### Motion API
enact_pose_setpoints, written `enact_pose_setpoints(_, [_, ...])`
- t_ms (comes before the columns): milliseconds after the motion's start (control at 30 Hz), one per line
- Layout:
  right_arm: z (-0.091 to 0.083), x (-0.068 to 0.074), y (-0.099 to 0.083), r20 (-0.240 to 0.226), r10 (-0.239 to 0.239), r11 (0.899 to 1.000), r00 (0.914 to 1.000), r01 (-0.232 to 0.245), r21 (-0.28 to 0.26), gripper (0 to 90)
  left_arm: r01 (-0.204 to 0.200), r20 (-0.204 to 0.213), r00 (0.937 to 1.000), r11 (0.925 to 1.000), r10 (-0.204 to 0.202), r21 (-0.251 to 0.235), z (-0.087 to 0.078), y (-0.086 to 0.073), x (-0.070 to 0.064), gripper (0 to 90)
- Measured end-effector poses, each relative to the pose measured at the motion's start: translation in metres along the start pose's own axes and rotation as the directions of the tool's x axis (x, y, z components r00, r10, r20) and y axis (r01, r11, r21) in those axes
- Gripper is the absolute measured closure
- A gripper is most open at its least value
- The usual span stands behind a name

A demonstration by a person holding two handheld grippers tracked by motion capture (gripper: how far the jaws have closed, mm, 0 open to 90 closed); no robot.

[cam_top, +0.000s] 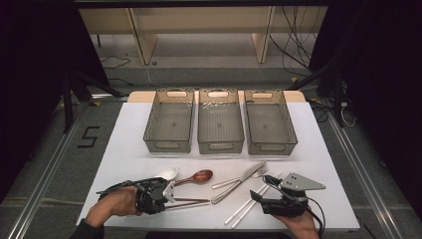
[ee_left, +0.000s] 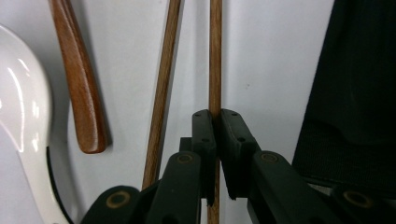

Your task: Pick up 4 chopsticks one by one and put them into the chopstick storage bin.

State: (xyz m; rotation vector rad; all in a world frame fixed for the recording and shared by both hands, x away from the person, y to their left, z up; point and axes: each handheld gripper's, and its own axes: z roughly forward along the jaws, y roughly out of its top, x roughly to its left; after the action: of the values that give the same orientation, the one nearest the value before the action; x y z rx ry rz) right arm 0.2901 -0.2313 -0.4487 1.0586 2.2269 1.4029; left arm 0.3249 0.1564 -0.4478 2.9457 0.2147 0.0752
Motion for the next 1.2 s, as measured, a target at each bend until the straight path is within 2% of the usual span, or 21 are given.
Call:
enact_pose_setpoints(100, [0.000,0.000,0.000,0.001,0.001,1.000,1.0000,-0.001,0.000,26.4,0.024,-0.006,0.9997,0.9983,-0.025,-0.053,-0.009,-0.001,0.003,84.1])
enact_pose_setpoints(167, [0.000,0.000,0.000,0.001,0.002,1.000,1.0000,-0.002,-0.001,26.4,0.057,-0.003,0.9984,0.9947,-0.057,-0.086,-0.014,0.000,0.006,84.1])
enact_pose_setpoints(233, [0.000,0.000,0.000,0.001,0.002,1.000,1.0000,-0.002,-0.002,26.4,0.086,-0.021,0.9958,0.9885,-0.089,-0.124,-0.021,0.000,0.009,84.1])
enact_pose_setpoints(267, [0.000,0.000,0.000,0.001,0.001,1.000,1.0000,-0.001,-0.003,26.4,0.101,-0.025,0.9941,0.9837,-0.106,-0.149,-0.025,0.000,0.010,84.1])
enact_pose_setpoints(300, [0.000,0.000,0.000,0.001,0.001,1.000,1.0000,-0.001,-0.005,26.4,0.128,-0.028,0.9904,0.9748,-0.135,-0.183,-0.028,0.001,0.011,84.1])
enact_pose_setpoints(367, [-0.001,0.000,0.000,0.001,0.002,1.000,1.0000,-0.002,-0.007,26.4,0.164,-0.034,0.9839,0.9631,-0.175,-0.213,-0.035,0.003,0.016,84.1])
enact_pose_setpoints(433, [-0.001,0.000,0.000,0.001,0.004,1.000,1.0000,-0.004,-0.010,26.4,0.208,-0.048,0.9731,0.9486,-0.225,-0.239,-0.040,0.004,0.022,84.1])
enact_pose_setpoints(467, [-0.001,0.000,0.000,0.001,0.004,1.000,1.0000,-0.004,-0.012,26.4,0.230,-0.056,0.9661,0.9397,-0.252,-0.253,-0.043,0.005,0.025,84.1])
enact_pose_setpoints(500, [-0.001,0.000,0.000,0.001,0.000,1.000,1.0000,0.000,-0.016,26.4,0.255,-0.057,0.9580,0.9271,-0.281,-0.274,-0.045,0.005,0.029,84.1])
enact_pose_setpoints(567, [-0.002,0.000,0.001,0.003,0.002,1.000,1.0000,-0.002,-0.020,26.4,0.312,-0.047,0.9380,0.8948,-0.343,-0.320,-0.051,0.005,0.037,84.1])
enact_pose_setpoints(633, [-0.002,-0.001,0.000,0.003,0.002,1.000,1.0000,-0.002,-0.024,26.4,0.343,-0.042,0.9237,0.8711,-0.381,-0.352,-0.056,0.006,0.045,84.1])
enact_pose_setpoints(700, [-0.002,-0.001,0.000,0.003,0.003,1.000,1.0000,-0.003,-0.023,26.4,0.360,-0.049,0.9126,0.8546,-0.406,-0.374,-0.061,0.007,0.051,84.1])
enact_pose_setpoints(733, [-0.002,-0.001,0.000,0.003,0.002,1.000,1.0000,-0.002,-0.023,26.4,0.362,-0.052,0.9098,0.8488,-0.412,-0.385,-0.064,0.008,0.054,84.1])
enact_pose_setpoints(767, [-0.002,-0.001,0.000,0.003,0.002,1.000,1.0000,-0.002,-0.024,26.4,0.376,-0.050,0.9004,0.8319,-0.432,-0.408,-0.066,0.009,0.056,84.1])
enact_pose_setpoints(800, [-0.002,-0.001,0.000,0.003,0.003,1.000,1.0000,-0.003,-0.024,26.4,0.386,-0.048,0.8937,0.8189,-0.446,-0.425,-0.069,0.010,0.059,84.1])
enact_pose_setpoints(900, [-0.002,-0.002,0.000,0.003,0.005,1.000,1.0000,-0.005,-0.023,26.4,0.402,-0.062,0.8754,0.7933,-0.479,-0.457,-0.076,0.014,0.069,84.1])
enact_pose_setpoints(1000, [-0.002,-0.001,0.000,0.002,0.003,1.000,1.0000,-0.003,-0.024,26.4,0.423,-0.050,0.8584,0.7589,-0.511,-0.496,-0.082,0.016,0.079,84.1])
enact_pose_setpoints(1033, [-0.002,-0.001,0.000,0.002,0.003,1.000,1.0000,-0.003,-0.024,26.4,0.426,-0.050,0.8536,0.7501,-0.519,-0.506,-0.083,0.017,0.083,84.1])
enact_pose_setpoints(1100, [-0.002,-0.002,0.000,0.002,0.002,1.000,1.0000,-0.002,-0.025,26.4,0.429,-0.051,0.8497,0.7437,-0.525,-0.513,-0.086,0.019,0.088,84.1])
enact_pose_setpoints(1200, [-0.003,-0.002,0.000,0.002,0.008,1.000,1.0000,-0.008,-0.025,26.4,0.440,-0.056,0.8342,0.7234,-0.549,-0.532,-0.089,0.023,0.095,84.1])
